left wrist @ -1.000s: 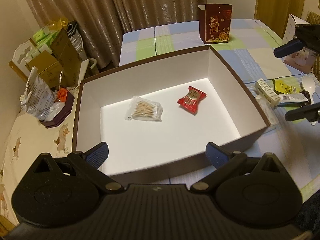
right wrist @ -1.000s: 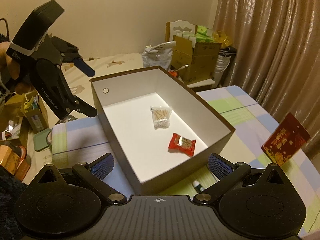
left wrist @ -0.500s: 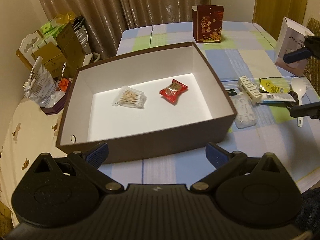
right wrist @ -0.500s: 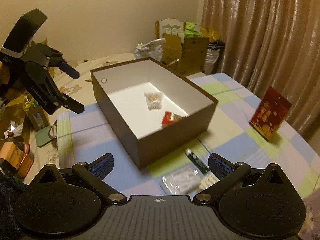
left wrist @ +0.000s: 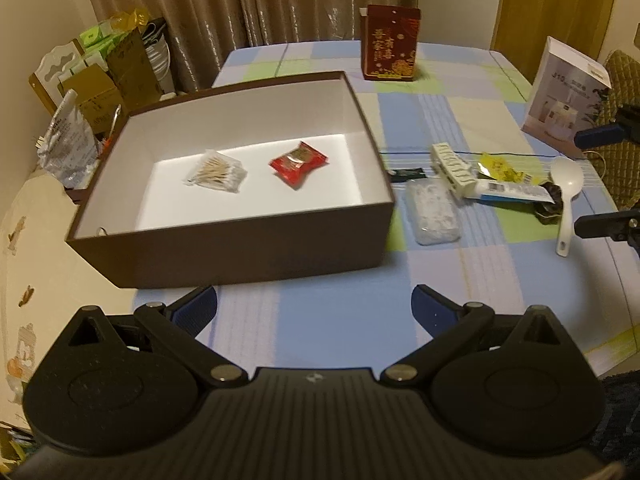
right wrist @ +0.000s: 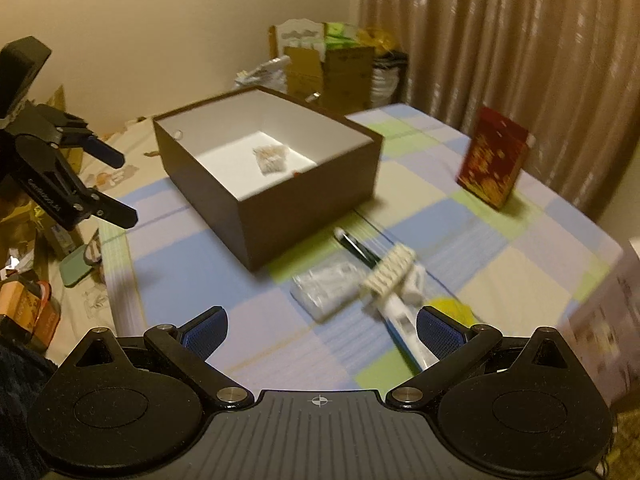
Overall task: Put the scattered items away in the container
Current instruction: 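Withdraw both tools from the box back toward the table items, then grasp the clear floss pick box with the left gripper while the right gripper grasps the white ladle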
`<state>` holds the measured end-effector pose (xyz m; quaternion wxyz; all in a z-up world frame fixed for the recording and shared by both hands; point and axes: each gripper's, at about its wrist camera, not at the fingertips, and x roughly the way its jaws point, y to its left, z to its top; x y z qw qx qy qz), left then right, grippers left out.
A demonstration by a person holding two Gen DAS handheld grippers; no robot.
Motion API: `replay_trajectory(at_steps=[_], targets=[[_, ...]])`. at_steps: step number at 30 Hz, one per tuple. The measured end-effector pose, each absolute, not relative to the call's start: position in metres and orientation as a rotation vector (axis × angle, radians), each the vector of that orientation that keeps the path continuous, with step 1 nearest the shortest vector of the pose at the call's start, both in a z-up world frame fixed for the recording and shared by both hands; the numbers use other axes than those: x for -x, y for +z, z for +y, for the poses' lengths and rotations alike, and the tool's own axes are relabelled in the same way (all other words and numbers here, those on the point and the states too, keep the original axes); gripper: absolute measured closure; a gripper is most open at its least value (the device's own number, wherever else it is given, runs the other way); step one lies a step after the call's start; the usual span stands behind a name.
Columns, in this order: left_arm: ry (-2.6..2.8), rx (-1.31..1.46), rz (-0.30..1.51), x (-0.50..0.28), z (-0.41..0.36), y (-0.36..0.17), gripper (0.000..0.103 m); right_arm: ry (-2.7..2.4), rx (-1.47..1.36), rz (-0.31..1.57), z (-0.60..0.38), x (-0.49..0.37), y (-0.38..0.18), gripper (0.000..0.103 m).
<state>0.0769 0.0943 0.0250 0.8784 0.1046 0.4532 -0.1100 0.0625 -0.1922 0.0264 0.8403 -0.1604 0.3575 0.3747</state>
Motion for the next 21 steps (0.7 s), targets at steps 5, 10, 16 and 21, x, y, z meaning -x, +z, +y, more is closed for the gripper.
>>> replay_trajectory(at_steps=[5, 10, 16, 21], targets=[[-0.273, -0.194, 0.959, -0.071, 0.073, 0.017, 0.001, 0.731, 0.301, 0.796, -0.220, -0.056, 0.019, 0.000], [-0.345, -0.170, 0.976, -0.068, 0.049, 0.008, 0.001, 0.660, 0.258, 0.835, -0.245, -0.052, 0.013, 0.000], [-0.416, -0.182, 0.981, -0.073, 0.020, -0.003, 0.001, 0.588, 0.226, 0.862, -0.265, -0.050, 0.009, 0.000], [-0.444, -0.185, 0.982, -0.082, 0.004, -0.011, 0.001, 0.539, 0.199, 0.882, -0.276, -0.053, 0.004, 0.000]])
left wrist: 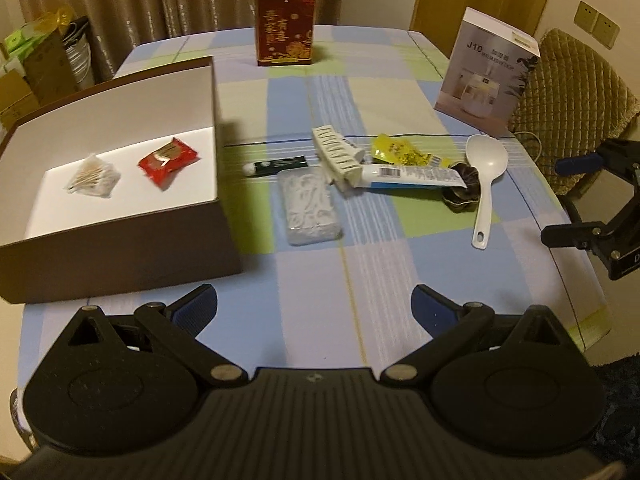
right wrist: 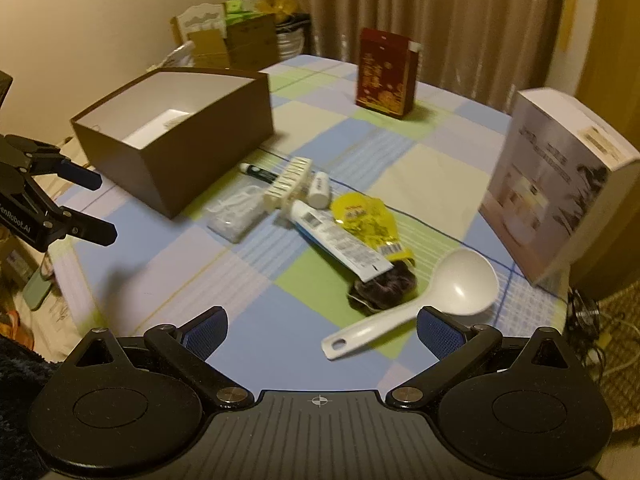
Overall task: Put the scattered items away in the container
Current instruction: 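Grasp the clear floss pick box with the left gripper while the right gripper grasps the white ladle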
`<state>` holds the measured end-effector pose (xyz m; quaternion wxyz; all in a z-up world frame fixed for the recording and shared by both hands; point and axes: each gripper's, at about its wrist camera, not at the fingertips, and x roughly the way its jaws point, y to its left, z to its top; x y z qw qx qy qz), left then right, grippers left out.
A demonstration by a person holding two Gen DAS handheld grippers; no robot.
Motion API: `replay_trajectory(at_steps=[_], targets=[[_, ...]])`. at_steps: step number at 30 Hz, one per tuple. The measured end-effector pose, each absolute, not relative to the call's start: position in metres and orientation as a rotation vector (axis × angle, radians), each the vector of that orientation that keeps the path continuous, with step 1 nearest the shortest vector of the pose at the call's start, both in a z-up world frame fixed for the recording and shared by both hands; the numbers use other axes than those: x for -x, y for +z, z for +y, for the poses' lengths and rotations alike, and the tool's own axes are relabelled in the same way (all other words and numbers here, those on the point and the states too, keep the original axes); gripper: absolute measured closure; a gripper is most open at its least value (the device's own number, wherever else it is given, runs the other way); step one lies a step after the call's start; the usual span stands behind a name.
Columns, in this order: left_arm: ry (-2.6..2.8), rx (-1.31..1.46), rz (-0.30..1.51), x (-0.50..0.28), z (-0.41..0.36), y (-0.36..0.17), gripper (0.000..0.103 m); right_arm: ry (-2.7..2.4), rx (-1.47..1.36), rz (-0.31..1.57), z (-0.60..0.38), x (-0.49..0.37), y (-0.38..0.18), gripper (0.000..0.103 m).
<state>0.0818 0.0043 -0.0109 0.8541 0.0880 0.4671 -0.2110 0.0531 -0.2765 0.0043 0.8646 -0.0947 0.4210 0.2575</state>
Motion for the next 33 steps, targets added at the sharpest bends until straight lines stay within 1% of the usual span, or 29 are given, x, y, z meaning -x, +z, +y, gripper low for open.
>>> replay_trajectory(at_steps=[6, 14, 16, 18, 28, 30, 33], targets=[[-0.475, -0.204, 0.970, -0.092, -0.015, -0.021, 0.002, 0.477, 0.157, 0.922, -0.288, -0.063, -0.008, 0.000], [-0.458, -0.197, 0.945, -0.113, -0.039, -0.042, 0.006, 0.413, 0.106, 0.977, -0.302, -0.083, -0.025, 0.000], [-0.454, -0.196, 0.953, -0.120, -0.044, -0.049, 0.007, 0.391, 0.090, 0.993, -0.306, -0.089, -0.030, 0.000], [-0.450, -0.194, 0.966, -0.126, -0.047, -0.055, 0.010, 0.364, 0.067, 1.010, -0.310, -0.095, -0.035, 0.000], [-0.435, -0.194, 1.026, -0.161, -0.056, -0.079, 0.010, 0.215, -0.113, 1.064, -0.324, -0.126, -0.053, 0.000], [-0.439, -0.185, 1.041, -0.167, -0.060, -0.083, 0.012, 0.200, -0.133, 1.071, -0.327, -0.130, -0.055, 0.000], [-0.429, -0.217, 1.026, -0.173, -0.069, -0.086, 0.013, 0.185, -0.141, 1.077, -0.331, -0.133, -0.057, 0.000]])
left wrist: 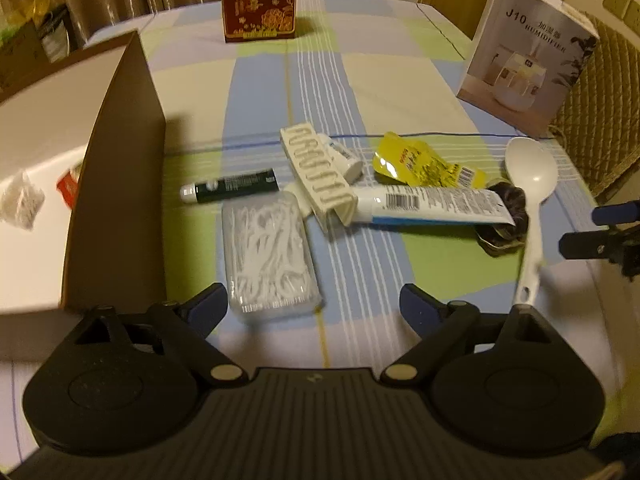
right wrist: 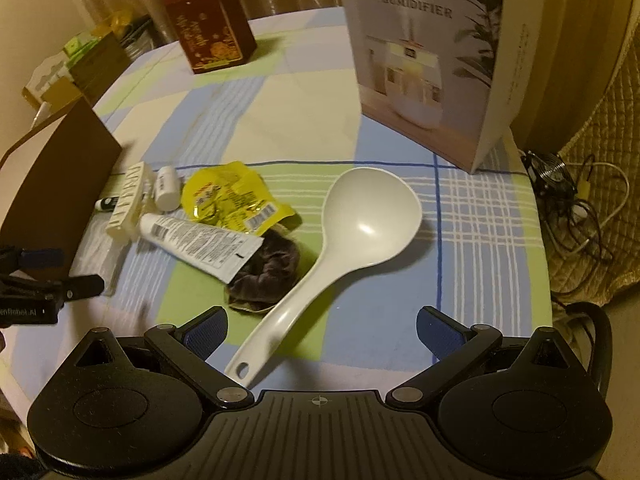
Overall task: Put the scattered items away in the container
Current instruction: 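Grasp the clear floss pick box with the left gripper while the right gripper grasps the white ladle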
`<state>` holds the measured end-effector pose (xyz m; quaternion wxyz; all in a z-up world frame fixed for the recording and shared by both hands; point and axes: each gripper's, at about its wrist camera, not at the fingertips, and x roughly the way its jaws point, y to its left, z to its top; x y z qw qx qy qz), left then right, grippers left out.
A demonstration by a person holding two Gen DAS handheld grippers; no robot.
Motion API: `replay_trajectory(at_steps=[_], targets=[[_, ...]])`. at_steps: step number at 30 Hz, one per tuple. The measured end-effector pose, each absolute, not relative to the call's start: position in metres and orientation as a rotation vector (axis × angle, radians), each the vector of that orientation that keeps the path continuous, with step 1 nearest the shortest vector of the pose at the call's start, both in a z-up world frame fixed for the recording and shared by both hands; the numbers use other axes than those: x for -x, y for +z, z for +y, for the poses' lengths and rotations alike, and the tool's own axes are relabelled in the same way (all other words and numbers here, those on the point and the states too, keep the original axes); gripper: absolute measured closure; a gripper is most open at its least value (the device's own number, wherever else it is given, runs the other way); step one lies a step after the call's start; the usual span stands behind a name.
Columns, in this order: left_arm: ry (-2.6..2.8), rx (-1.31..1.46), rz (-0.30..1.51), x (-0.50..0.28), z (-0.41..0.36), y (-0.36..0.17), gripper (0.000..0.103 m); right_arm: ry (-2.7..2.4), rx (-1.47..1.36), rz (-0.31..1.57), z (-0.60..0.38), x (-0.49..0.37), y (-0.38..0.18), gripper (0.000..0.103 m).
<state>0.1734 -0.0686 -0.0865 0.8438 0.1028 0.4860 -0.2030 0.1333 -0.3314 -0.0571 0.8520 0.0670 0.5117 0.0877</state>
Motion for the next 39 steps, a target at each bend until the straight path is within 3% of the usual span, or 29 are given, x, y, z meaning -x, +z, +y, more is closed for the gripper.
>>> replay_trajectory(at_steps=[13, 17, 18, 19, 21, 24, 26, 30, 31, 32, 39], targets=[[-0.310, -0.200, 1.042, -0.209, -0.080, -0.107, 0.018, 0.121, -0.245, 1.025, -0.347, -0.146, -0.063, 0.000], [-0.268, -0.187, 1.064, -0.218, -0.080, -0.119, 0.028, 0.062, -0.301, 0.972, -0.359, -0.153, -0.067, 0.001], [-0.260, -0.174, 1.077, -0.220, -0.078, -0.123, 0.029, 0.046, -0.309, 0.962, -0.362, -0.155, -0.069, 0.008], [-0.256, -0.160, 1.073, -0.220, -0.076, -0.124, 0.029, 0.035, -0.322, 0.958, -0.365, -0.157, -0.071, 0.023], [-0.256, -0.158, 1.049, -0.218, -0.075, -0.125, 0.031, 0.003, -0.376, 0.966, -0.374, -0.162, -0.078, 0.024], [-0.259, -0.159, 1.029, -0.216, -0.074, -0.124, 0.047, -0.021, -0.429, 0.959, -0.384, -0.164, -0.084, 0.026], [-0.263, -0.158, 1.033, -0.215, -0.073, -0.122, 0.049, -0.011, -0.437, 0.950, -0.387, -0.166, -0.084, 0.048], [-0.269, -0.163, 1.046, -0.210, -0.072, -0.120, 0.049, -0.004, -0.460, 0.931, -0.390, -0.170, -0.085, 0.051], [-0.271, -0.163, 1.050, -0.208, -0.072, -0.120, 0.049, 0.006, -0.463, 0.934, -0.390, -0.172, -0.086, 0.075], [-0.274, -0.162, 1.055, -0.205, -0.071, -0.118, 0.049, 0.017, -0.469, 0.945, -0.390, -0.174, -0.088, 0.090], [-0.311, -0.140, 1.079, -0.186, -0.064, -0.108, 0.050, 0.062, -0.465, 0.916, -0.390, -0.168, -0.077, 0.097]])
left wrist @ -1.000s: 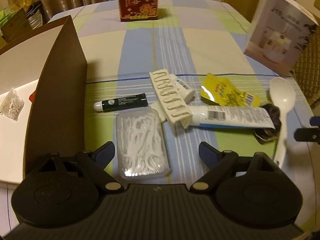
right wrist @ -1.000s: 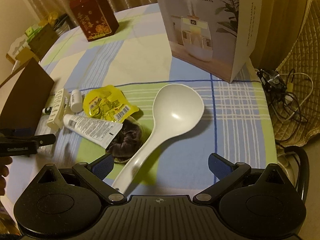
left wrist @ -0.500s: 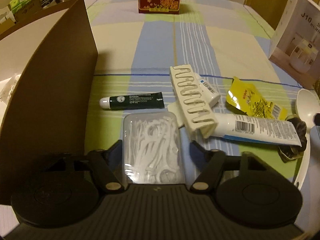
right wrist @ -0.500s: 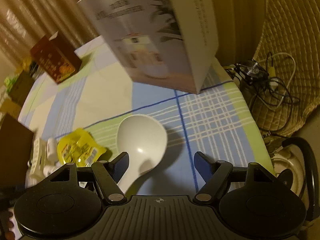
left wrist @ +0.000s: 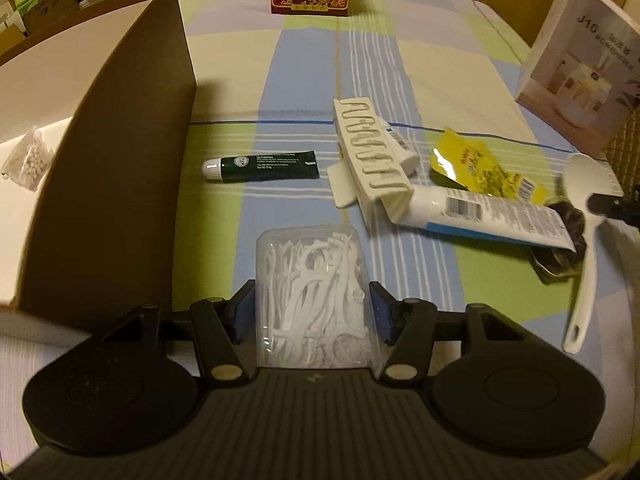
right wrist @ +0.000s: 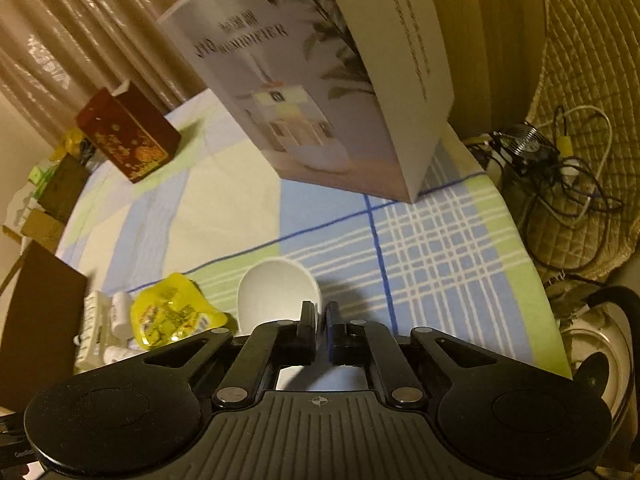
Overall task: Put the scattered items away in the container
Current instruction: 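Lift the floss box and the white ladle and carry both over the brown box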
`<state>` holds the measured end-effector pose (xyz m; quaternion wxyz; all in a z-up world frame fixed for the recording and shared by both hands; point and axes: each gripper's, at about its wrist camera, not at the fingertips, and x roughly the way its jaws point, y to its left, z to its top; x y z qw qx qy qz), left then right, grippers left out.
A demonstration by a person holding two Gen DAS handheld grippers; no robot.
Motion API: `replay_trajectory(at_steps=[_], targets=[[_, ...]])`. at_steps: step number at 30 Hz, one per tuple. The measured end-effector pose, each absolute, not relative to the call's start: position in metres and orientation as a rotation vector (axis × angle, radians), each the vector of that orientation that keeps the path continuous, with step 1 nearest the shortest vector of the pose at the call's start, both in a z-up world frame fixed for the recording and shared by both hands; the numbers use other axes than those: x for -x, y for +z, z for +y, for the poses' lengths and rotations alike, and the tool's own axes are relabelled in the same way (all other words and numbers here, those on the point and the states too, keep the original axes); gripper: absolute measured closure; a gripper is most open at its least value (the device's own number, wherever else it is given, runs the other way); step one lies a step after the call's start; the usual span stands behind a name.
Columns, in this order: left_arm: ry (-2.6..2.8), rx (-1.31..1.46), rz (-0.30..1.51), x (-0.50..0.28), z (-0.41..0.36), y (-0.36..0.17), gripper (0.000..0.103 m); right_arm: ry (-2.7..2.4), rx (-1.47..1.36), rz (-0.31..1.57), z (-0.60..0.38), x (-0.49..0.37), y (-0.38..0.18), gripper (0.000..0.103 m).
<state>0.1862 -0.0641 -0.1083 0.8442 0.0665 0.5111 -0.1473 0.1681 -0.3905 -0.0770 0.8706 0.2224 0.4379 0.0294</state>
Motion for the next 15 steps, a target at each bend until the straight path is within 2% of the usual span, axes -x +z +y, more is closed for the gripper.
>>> replay_trajectory(at_steps=[15], targets=[[-0.397, -0.112, 0.950, -0.158, -0.050, -0.045, 0.050, 0.201, -0.424, 0.790, -0.364, -0.147, -0.007, 0.098]])
